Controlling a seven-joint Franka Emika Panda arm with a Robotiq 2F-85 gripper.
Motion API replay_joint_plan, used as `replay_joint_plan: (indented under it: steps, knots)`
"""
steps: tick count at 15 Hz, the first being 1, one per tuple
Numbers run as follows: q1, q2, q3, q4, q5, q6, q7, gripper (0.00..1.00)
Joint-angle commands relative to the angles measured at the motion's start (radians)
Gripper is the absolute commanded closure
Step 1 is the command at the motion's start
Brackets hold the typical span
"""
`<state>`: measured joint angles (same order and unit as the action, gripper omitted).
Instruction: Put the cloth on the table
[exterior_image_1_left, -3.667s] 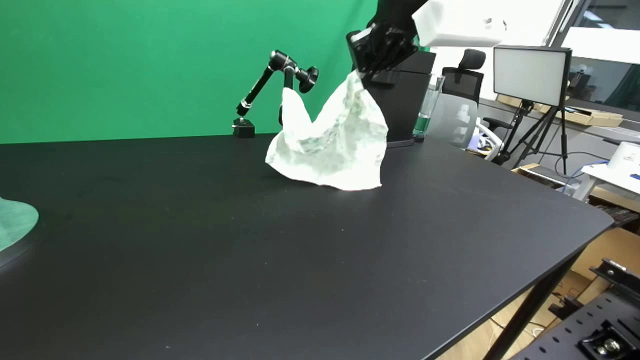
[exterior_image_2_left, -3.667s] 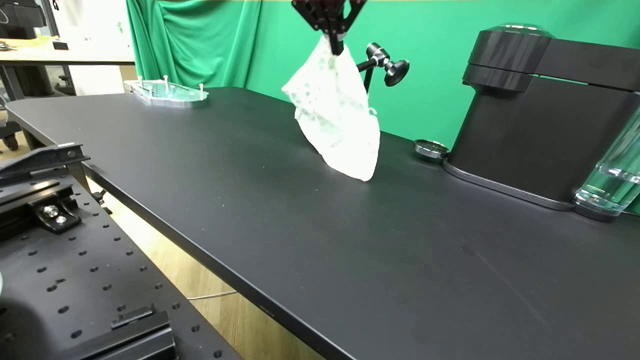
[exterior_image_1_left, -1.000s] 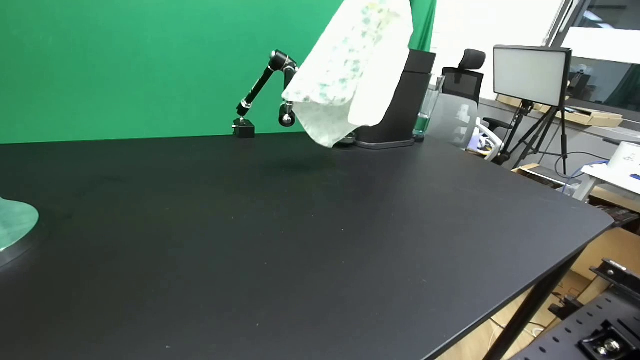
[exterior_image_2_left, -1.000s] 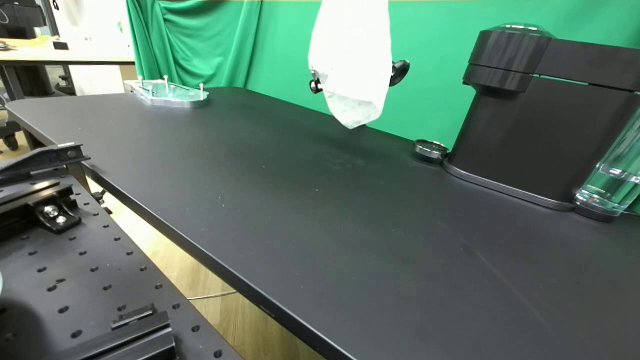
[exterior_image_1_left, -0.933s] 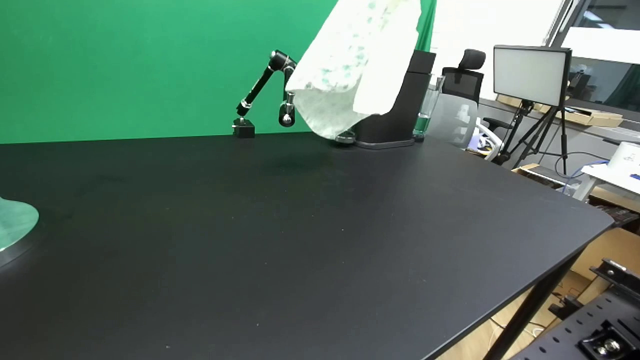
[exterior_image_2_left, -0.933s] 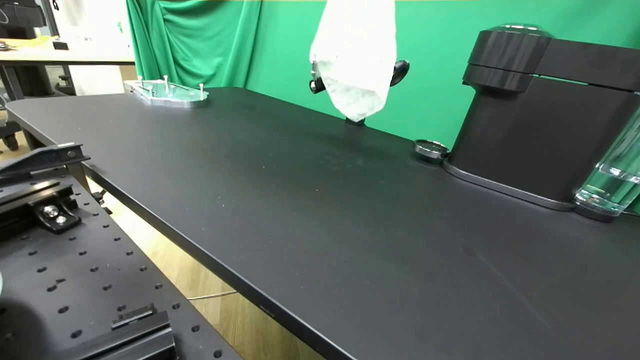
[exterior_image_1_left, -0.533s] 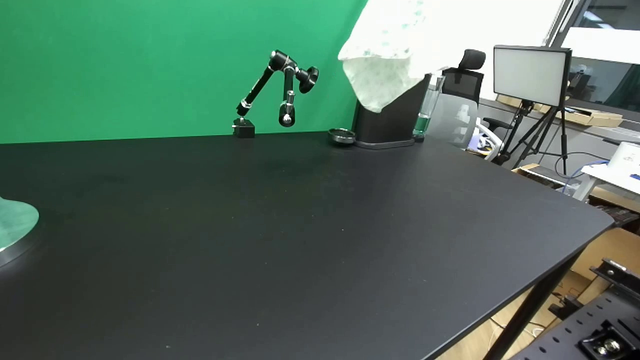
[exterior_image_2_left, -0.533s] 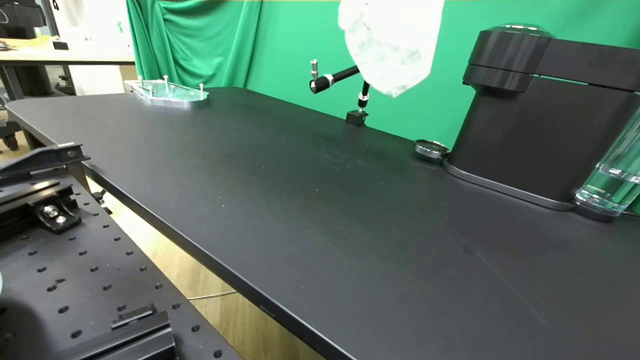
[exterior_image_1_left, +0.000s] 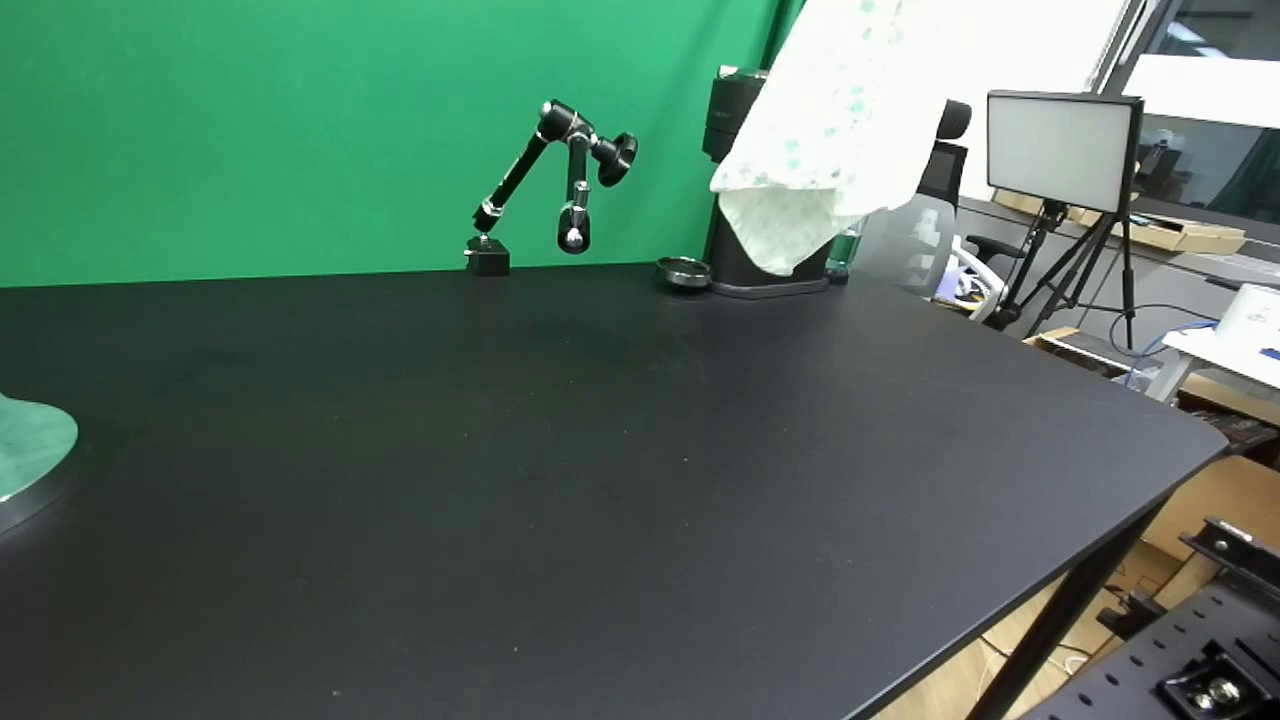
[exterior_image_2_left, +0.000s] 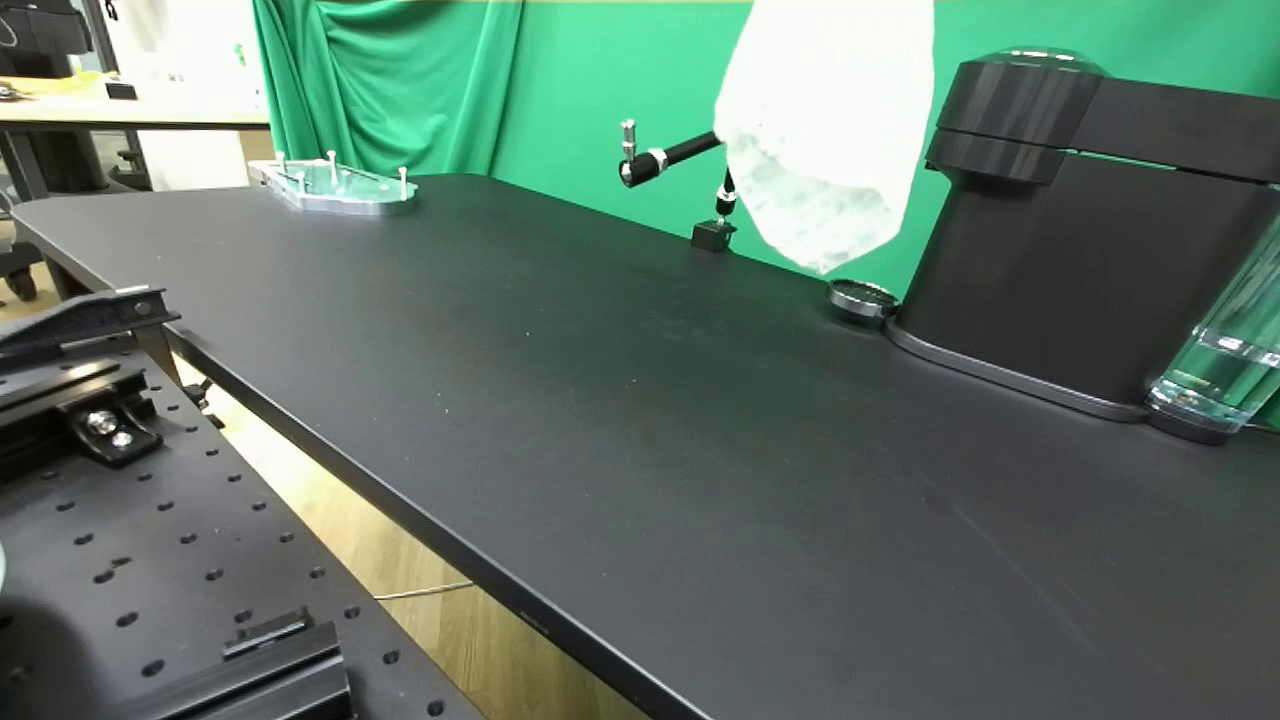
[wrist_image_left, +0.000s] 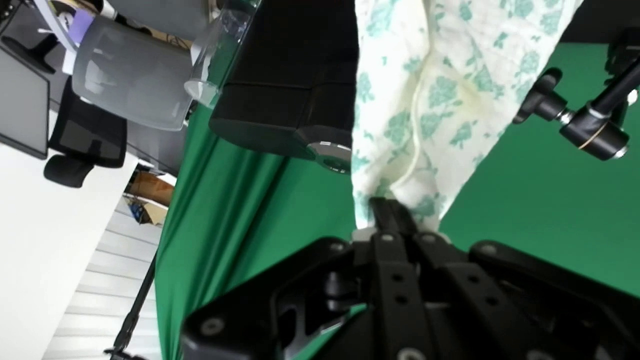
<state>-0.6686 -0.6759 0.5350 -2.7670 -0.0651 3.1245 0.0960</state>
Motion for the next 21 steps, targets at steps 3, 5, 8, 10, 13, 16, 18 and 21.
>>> replay_joint_plan:
  steps: [3, 5, 8, 10, 13, 16, 18, 21]
  knots:
    - [0.019, 0.252, -0.018, 0.075, -0.056, -0.027, 0.012, 0.67]
    - [0.021, 0.306, -0.005, 0.077, -0.027, -0.047, -0.025, 0.54]
    - [0.102, 0.39, -0.055, 0.07, 0.009, -0.085, -0.074, 0.32]
    - [0.197, 0.44, -0.116, 0.067, 0.068, -0.123, -0.129, 0.2]
    - [0.414, 0.48, -0.318, 0.065, 0.041, -0.192, -0.124, 0.01]
    - [0.535, 0.48, -0.397, 0.067, 0.232, -0.28, -0.285, 0.0]
    - [0.646, 0.464, -0.508, 0.075, 0.277, -0.374, -0.348, 0.0]
    - [0.681, 0.445, -0.557, 0.09, 0.27, -0.498, -0.369, 0.0]
